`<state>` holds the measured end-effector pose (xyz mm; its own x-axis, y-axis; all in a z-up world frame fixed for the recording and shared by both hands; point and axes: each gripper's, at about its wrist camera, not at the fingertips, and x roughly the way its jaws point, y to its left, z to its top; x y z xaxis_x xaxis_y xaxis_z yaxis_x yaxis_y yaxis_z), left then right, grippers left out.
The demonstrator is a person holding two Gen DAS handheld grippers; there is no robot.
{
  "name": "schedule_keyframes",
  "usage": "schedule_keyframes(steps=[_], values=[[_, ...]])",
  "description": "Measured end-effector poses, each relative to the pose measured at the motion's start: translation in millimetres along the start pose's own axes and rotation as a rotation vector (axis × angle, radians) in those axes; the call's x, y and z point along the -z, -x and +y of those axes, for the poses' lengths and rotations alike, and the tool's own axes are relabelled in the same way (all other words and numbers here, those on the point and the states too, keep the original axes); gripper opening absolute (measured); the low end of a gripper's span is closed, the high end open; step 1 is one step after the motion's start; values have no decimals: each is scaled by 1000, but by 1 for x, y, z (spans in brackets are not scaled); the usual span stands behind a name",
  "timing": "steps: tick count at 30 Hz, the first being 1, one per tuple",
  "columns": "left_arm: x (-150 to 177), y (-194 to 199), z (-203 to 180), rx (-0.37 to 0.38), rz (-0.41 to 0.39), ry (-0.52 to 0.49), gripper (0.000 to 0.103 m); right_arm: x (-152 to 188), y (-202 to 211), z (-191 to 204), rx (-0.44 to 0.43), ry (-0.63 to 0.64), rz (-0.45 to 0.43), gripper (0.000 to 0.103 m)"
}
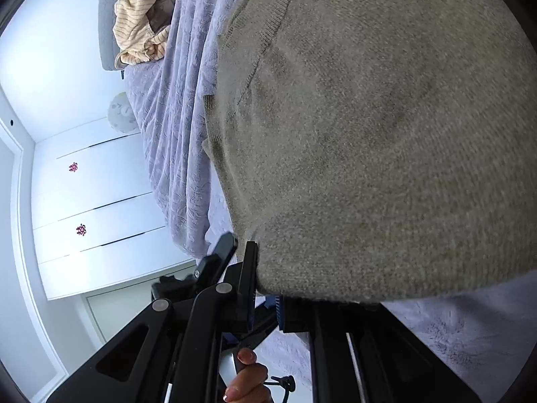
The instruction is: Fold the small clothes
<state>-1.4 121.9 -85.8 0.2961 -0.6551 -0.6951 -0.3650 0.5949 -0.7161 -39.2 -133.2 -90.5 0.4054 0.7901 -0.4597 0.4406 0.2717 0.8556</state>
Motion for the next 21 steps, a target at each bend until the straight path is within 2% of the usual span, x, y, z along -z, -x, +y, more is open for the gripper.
schedule_keyframes(steps=[2, 4, 6, 8, 10, 12, 17, 19, 20, 21], values=[[-5, -5, -7, -43, -32, -32, 85, 1, -2, 0, 19, 11, 14, 10], [-10, -8, -10, -83, -59, -62, 78, -1, -7, 3, 34, 18, 27, 10], [-15, -13, -10, -117, -67, -91, 47, 0, -7, 1, 51, 25, 45, 10], [-19, -14, -10, -122, -69, -119, 25, 1, -4, -1, 70, 40, 65, 10], [-20, -13, -13, -141, -77, -159, 25, 0, 0, 4, 114, 76, 100, 10], [-16, -13, -24, -201, -96, -252, 23, 0, 8, 13, 174, 130, 132, 14], [10, -20, -65, -397, -157, -620, 23, -6, 34, 57, 356, 334, 161, 14], [22, -23, -78, -449, -177, -753, 23, -16, 43, 79, 415, 409, 162, 15], [28, -25, -83, -475, -186, -824, 22, -22, 46, 89, 437, 437, 170, 26], [35, -28, -88, -496, -191, -884, 22, -30, 45, 102, 456, 457, 179, 56]])
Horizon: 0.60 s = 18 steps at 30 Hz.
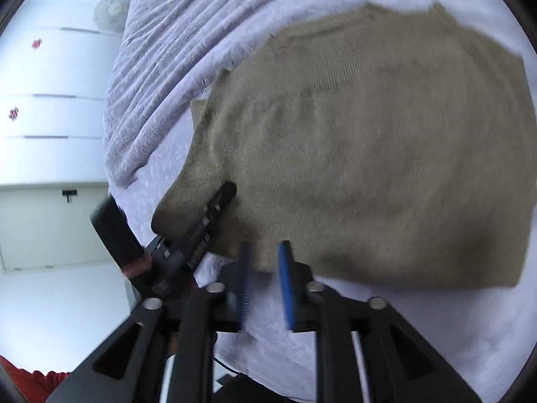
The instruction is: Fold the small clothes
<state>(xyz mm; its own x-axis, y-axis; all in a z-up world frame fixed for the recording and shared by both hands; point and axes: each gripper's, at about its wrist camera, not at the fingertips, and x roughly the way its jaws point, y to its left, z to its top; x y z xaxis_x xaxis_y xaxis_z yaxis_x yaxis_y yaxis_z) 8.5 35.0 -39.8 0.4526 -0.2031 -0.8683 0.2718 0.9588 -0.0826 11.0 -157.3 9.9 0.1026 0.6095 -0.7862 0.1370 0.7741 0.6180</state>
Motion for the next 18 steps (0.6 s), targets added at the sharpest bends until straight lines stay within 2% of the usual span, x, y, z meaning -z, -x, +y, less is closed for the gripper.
schedule_keyframes(steps=[2, 5, 10, 15, 18], values=[[2, 2, -11, -32, -20, -100, 22, -22, 4, 14, 29, 40, 19, 87], [9, 4, -23, -69, -40, -213, 22, -52, -4, 35, 56, 106, 79, 87], [18, 4, -38, -103, -64, -341, 23, -97, -62, 86, 128, 211, 306, 88], [26, 1, -50, -134, -76, -447, 23, -109, -123, 142, 245, 365, 466, 91], [27, 0, -54, -146, -76, -478, 23, -110, -167, 165, 347, 444, 564, 93]])
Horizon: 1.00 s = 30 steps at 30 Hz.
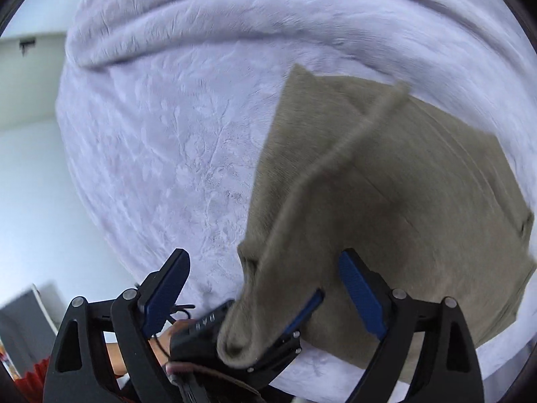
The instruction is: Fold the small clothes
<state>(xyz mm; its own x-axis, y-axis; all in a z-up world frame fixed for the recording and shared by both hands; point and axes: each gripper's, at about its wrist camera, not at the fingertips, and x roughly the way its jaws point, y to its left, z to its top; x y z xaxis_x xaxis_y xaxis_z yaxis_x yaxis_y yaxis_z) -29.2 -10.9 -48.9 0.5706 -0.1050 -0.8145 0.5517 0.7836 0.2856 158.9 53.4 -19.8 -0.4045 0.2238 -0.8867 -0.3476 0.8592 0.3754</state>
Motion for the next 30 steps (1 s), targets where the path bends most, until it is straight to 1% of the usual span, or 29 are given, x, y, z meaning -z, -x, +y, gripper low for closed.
schedule_keyframes(steps=[3, 6, 10, 11, 14, 15, 16, 17, 18, 20, 21, 24, 26, 29, 30], values=[[-2, -3, -1, -13, 3, -21, 23, -22, -25, 16, 96, 16, 92, 93], [-2, -3, -3, -19, 7, -25, 22, -34, -46, 27, 183, 32, 146, 93], [-4, -4, -4, -19, 14, -23, 23, -40, -68, 34, 300, 73, 203, 93], [-4, -4, -4, -18, 16, -26, 23, -40, -70, 34, 316, 81, 204, 88], [-7, -5, -7, -16, 22, -34, 22, -36, -62, 24, 393, 93, 172, 18], [-8, -3, -8, -17, 18, -39, 22, -33, -54, 17, 365, 78, 152, 15], [-10, 0, -8, -20, 13, -44, 22, -28, -44, 10, 314, 70, 130, 14], [-12, 3, -8, -19, 8, -46, 22, -24, -35, 6, 285, 68, 104, 14], [-13, 7, -7, -14, 1, -41, 23, -16, -21, -1, 235, 63, 56, 13], [-22, 16, -5, -3, -18, -24, 23, -1, 2, -13, 173, 39, -14, 13], [-27, 20, -5, -1, -29, -22, 23, 11, 19, -21, 135, 34, -72, 13], [-46, 36, -13, 1, -72, -44, 22, 43, 55, -47, 58, -9, -181, 13], [-61, 47, -22, 7, -108, -69, 22, 59, 75, -64, 11, -40, -239, 13], [-84, 60, -43, 31, -151, -112, 23, 89, 105, -94, -41, -94, -336, 13], [-91, 64, -53, 40, -163, -133, 23, 105, 114, -108, -56, -116, -369, 13]])
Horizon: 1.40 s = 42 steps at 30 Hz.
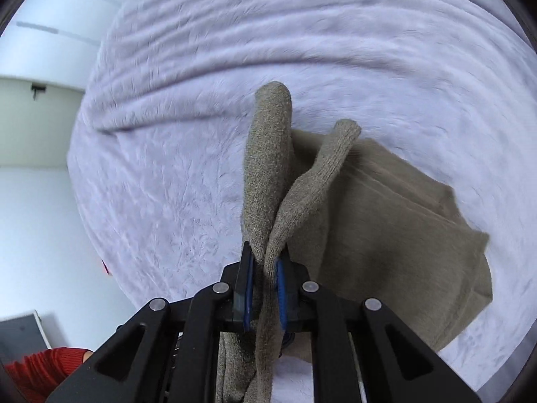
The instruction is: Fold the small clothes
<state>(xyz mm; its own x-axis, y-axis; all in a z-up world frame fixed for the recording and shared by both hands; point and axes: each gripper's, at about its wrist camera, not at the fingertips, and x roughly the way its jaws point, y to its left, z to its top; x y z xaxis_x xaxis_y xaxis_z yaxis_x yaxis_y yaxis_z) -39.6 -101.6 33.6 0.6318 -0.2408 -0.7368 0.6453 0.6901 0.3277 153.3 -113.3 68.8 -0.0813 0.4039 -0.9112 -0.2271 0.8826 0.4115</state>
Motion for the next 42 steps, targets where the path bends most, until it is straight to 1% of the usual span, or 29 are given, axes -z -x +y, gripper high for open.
schedule_keyframes(steps=[3, 5, 9, 12, 14, 15, 17, 18, 19, 20, 22, 23, 24, 25, 26, 28, 29, 30, 31, 33, 35, 36, 37, 39, 42], values=[[-20, 3, -28, 28, -27, -60, 22, 27, 20, -35, -31, -60, -66, 13], [-31, 3, -49, 52, -41, -101, 23, 50, 39, -66, -56, -114, -116, 13], [-43, -2, -91, 117, -32, -168, 23, 97, 55, -130, -111, -228, -180, 13], [-45, -11, -119, 167, -6, -225, 22, 137, 41, -185, -164, -349, -210, 13], [-40, -22, -139, 183, 15, -262, 23, 156, 25, -213, -207, -418, -222, 13], [-38, -25, -143, 184, 26, -273, 22, 168, 14, -230, -247, -461, -236, 13], [-35, -31, -151, 184, 47, -282, 23, 183, -3, -252, -330, -519, -268, 13], [-34, -33, -152, 184, 54, -281, 23, 192, -12, -262, -402, -550, -297, 14], [-33, -34, -152, 185, 60, -279, 22, 196, -22, -263, -451, -565, -317, 16], [-33, -33, -150, 185, 63, -279, 22, 201, -27, -268, -508, -580, -340, 17], [-33, -29, -146, 198, 60, -267, 22, 207, -36, -277, -590, -600, -366, 20], [-35, -30, -146, 202, 61, -263, 22, 208, -39, -281, -606, -605, -382, 27], [-36, -29, -145, 206, 60, -263, 22, 209, -39, -286, -613, -608, -399, 36], [-36, -29, -145, 209, 60, -263, 22, 207, -42, -288, -632, -615, -423, 41], [-36, -30, -145, 213, 65, -262, 22, 206, -45, -293, -662, -623, -439, 49], [-34, -31, -141, 224, 75, -252, 22, 197, -53, -296, -740, -641, -447, 49], [-35, -33, -140, 231, 78, -247, 22, 193, -54, -294, -735, -635, -439, 43], [-37, -33, -138, 237, 78, -241, 22, 184, -52, -288, -709, -619, -427, 20], [-42, -38, -132, 244, 74, -238, 22, 179, -47, -282, -666, -590, -431, 19], [-47, -31, -129, 257, 48, -233, 22, 177, -27, -267, -592, -505, -491, 18], [-51, -24, -129, 284, 22, -229, 22, 187, -2, -256, -595, -428, -574, 17], [-52, -24, -131, 304, 23, -230, 23, 196, 8, -253, -596, -395, -611, 17], [-52, -26, -134, 316, 30, -235, 23, 201, 12, -253, -586, -382, -625, 17], [-47, -34, -145, 327, 59, -267, 22, 211, 5, -264, -540, -407, -612, 17], [-38, -45, -158, 363, 105, -285, 23, 222, -26, -290, -481, -510, -554, 18]])
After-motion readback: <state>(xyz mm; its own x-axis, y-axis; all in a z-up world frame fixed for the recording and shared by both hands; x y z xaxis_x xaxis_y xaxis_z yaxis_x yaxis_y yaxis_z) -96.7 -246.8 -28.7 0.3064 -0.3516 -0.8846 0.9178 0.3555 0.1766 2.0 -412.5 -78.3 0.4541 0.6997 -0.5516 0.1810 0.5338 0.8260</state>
